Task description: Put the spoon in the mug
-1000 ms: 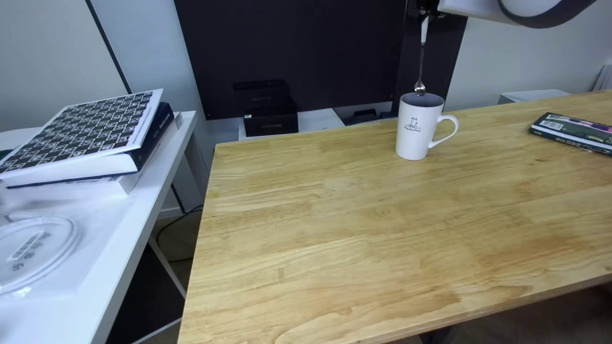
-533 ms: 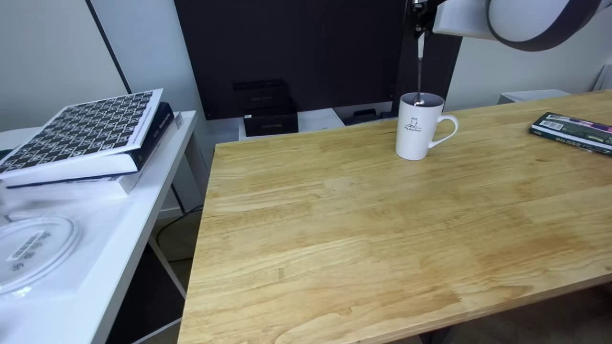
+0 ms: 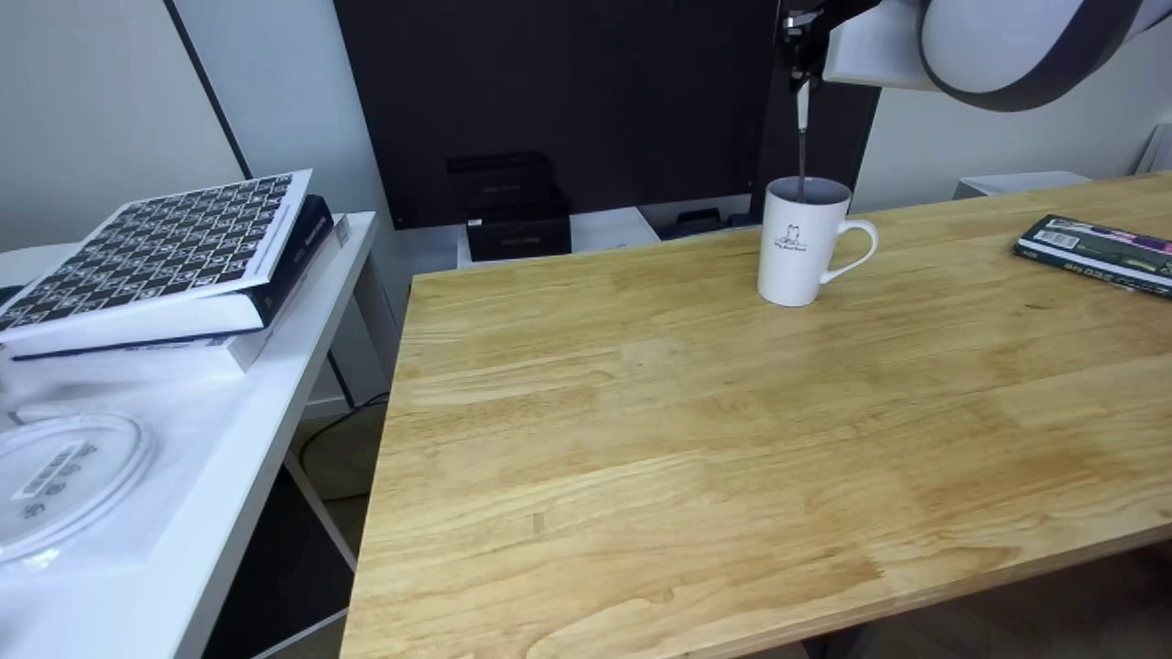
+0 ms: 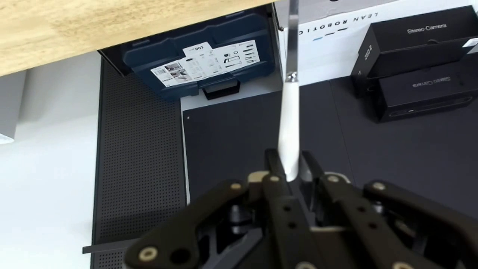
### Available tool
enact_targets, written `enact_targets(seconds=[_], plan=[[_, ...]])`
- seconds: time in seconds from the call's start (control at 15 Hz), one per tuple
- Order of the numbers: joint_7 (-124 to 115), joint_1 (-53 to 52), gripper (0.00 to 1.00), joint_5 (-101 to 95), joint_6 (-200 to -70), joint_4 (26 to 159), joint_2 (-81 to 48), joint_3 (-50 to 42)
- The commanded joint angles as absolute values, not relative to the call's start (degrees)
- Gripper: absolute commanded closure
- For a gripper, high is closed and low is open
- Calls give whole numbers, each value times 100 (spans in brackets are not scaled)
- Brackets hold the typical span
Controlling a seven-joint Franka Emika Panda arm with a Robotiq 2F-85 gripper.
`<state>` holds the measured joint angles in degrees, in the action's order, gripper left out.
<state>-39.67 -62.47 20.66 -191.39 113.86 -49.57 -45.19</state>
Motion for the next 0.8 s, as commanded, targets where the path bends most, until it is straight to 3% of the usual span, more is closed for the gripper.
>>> enact_targets(seconds=[0.0,0.53,0.73], plan=[[-3932,-6228,58,2142,-18953,11246,-4969,-4500],[-3075,-6188,4,2101,-18357,11241,-4198,-4582],[-2455,-5924,0,1774,-17609,11361,-3293,-4301]])
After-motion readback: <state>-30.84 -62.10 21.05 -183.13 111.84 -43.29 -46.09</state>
